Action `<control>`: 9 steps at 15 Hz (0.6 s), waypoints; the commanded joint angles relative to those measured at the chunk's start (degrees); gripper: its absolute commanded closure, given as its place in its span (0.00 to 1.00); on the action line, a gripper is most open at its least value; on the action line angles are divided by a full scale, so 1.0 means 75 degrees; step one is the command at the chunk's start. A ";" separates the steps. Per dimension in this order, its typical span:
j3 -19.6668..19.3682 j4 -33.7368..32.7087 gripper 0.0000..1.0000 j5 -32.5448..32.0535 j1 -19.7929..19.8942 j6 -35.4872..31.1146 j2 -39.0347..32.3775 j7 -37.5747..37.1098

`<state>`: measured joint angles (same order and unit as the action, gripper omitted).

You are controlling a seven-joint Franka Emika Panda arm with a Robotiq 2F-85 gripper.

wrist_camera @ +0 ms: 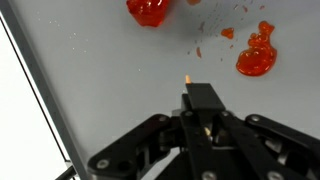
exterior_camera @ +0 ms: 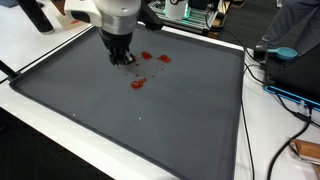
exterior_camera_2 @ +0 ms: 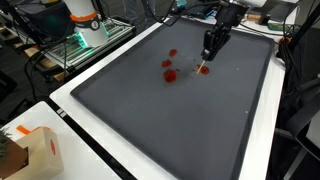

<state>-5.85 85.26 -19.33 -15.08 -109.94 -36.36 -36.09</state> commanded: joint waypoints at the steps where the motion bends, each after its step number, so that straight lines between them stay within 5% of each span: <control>1: -0.0136 -0.0284 0.97 -0.0425 -0.0289 0.0515 -0.0284 -0.0715; 9: -0.0081 -0.0817 0.97 -0.0811 -0.0480 0.1031 -0.0791 -0.1174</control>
<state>-6.04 81.69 -23.57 -17.78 -104.52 -40.14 -43.30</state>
